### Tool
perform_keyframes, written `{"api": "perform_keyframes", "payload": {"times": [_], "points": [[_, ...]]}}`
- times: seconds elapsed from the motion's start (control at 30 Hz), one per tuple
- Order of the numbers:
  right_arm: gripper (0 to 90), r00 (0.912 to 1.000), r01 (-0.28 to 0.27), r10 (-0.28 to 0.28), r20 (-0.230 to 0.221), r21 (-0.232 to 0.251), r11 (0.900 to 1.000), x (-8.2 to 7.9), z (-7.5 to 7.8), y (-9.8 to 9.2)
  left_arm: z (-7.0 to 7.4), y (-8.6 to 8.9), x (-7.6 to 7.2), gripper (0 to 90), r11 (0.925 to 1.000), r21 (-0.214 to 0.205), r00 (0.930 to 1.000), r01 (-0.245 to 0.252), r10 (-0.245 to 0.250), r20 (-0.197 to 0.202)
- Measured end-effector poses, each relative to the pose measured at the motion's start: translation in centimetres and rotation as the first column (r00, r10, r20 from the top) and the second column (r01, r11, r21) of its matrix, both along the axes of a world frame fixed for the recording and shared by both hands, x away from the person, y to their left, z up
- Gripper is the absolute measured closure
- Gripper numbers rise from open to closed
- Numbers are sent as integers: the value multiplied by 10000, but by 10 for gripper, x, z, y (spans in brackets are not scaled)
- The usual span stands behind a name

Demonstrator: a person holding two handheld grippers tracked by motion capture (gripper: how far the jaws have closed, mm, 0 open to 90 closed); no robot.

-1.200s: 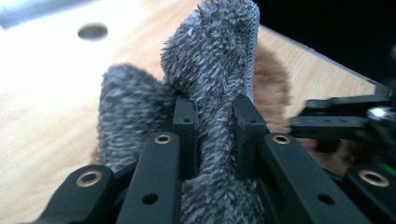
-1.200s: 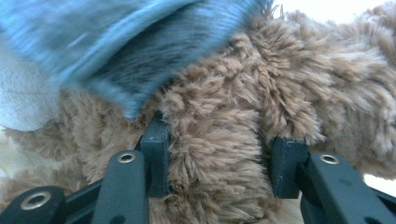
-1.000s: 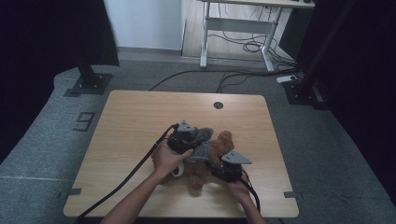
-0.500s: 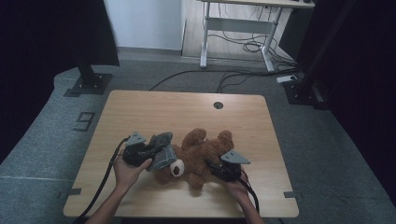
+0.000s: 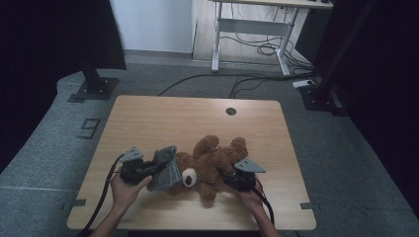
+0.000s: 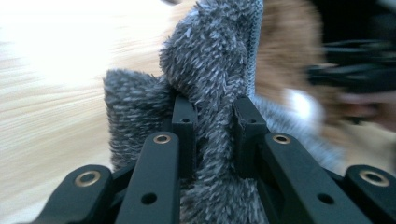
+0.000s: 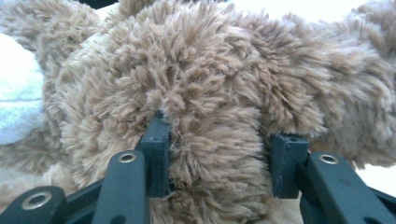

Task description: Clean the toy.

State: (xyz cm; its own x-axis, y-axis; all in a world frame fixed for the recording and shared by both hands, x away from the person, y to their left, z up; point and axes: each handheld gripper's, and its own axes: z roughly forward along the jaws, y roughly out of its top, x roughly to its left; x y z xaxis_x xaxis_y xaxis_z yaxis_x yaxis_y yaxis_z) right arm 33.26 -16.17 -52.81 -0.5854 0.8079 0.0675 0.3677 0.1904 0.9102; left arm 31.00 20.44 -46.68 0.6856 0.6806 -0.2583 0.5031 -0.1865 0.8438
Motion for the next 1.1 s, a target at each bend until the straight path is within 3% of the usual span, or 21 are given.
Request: {"api": "perform_keyframes", "payload": {"times": [0.07, 0.13, 0.23, 0.3, 0.43, 0.63, 0.77, 0.93, 1.03, 1.1], "points": [[519, 9999, 163, -163, -14, 103, 9998, 3, -1, 1, -2, -11, -5, 743, 9990, 96, 9990, 433, -432, -119], [522, 9994, 332, -333, 106, 59, 9994, 7, -1, 3, -11, -21, -2, 743, 9976, 424, 9983, 545, -535, -238], [526, 9979, 589, -591, 276, 53, 9982, 13, -2, 5, -18, -23, 15, 742, 9997, 173, 9994, 164, -159, -291], [526, 9964, 762, -768, 359, 196, 9969, 19, -2, 4, -21, -24, 31, 744, 9991, 345, 9995, -245, 252, -188], [529, 9939, 1027, -1045, 361, 472, 9936, 27, -3, 4, -20, -28, 58, 745, 9980, 481, 9979, -418, 440, -467], [541, 9975, 490, -512, 491, 445, 9978, 17, -4, 0, 8, -33, 67, 739, 9994, 173, 9994, -294, 297, -158], [537, 9980, 130, -146, 620, 256, 9996, 8, -5, -2, 23, -51, 83, 736, 9986, 389, 9994, -350, 352, -57], [535, 9970, -130, 114, 770, 204, 9997, 2, -6, -5, 21, -69, 104, 720, 9973, 656, 9979, -328, 364, -535], [532, 9964, -219, 204, 818, 173, 9996, 1, -6, -4, 10, -72, 108, 723, 9953, 952, 9953, -200, 289, -925], [513, 9963, -292, 278, 813, 164, 9994, 0, -6, -4, 1, -74, 105, 740, 9937, 1098, 9956, -216, 314, -884]]}}
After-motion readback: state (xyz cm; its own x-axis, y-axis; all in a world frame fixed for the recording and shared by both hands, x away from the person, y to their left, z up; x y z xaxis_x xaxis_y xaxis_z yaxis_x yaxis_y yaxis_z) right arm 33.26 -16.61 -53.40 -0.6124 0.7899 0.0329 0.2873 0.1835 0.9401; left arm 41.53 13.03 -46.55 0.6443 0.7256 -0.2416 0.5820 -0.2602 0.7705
